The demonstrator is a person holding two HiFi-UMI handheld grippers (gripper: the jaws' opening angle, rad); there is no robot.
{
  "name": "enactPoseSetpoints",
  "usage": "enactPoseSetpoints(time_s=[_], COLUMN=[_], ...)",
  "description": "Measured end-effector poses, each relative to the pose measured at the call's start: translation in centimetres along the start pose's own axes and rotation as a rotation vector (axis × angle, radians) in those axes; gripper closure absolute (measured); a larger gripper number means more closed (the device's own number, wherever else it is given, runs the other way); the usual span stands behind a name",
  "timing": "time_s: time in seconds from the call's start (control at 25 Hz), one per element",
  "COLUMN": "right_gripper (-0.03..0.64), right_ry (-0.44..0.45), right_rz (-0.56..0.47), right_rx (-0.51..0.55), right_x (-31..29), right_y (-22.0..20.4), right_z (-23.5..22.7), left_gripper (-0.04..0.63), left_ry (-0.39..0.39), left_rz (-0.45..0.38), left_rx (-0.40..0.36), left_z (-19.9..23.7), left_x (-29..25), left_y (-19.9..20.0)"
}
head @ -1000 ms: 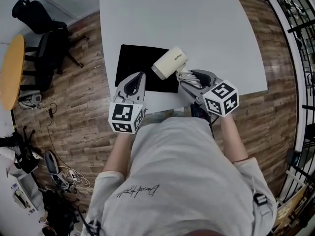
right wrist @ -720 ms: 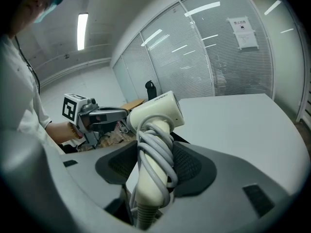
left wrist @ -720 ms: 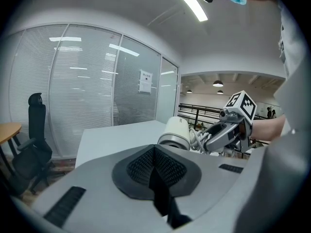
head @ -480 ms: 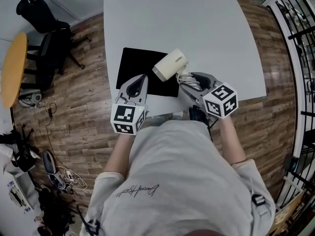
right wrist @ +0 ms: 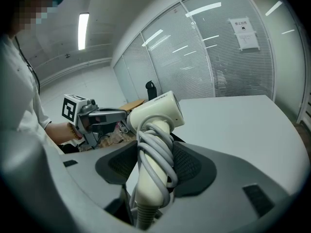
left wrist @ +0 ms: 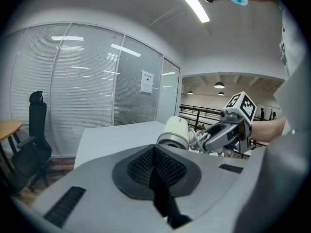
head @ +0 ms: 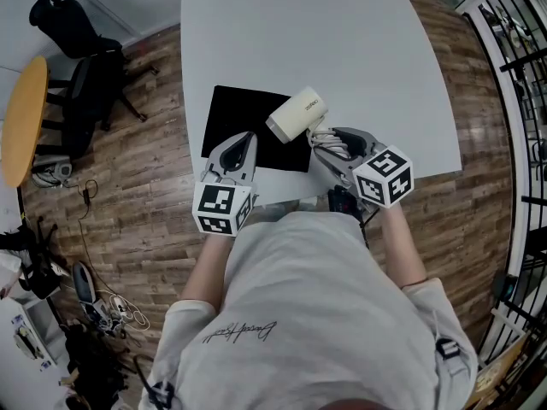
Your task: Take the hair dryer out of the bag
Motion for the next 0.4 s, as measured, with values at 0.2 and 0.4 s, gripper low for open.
enactPoseSetpoints(time_s=[0.2, 0.4], right_gripper=[0.374, 0.374], right_ry=[-0.004, 0.001], right_rz=[-0.002, -0.011], right_rx=[0.004, 0.0], right_x=[0.07, 0.18], right_y=[0.24, 0.43], right_z=[-0.09, -0.2], left_gripper=[0.583, 0.583], left_ry=[-0.01, -0.015], left_rz=[0.0, -0.003], left_rx=[-0.002, -0.006], left_z=[-0.04, -0.17], left_x=[-0.06, -0.23], left_y=[0.11, 0.35])
Point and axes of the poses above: the fingertips, and each gripper's own axes: x backward along the fingers, z to its left, y out of its top, the point moved 9 cm from there along x, backward along the fingers, and after that the axes turned 12 degrees about x, right-handed, at the moved point
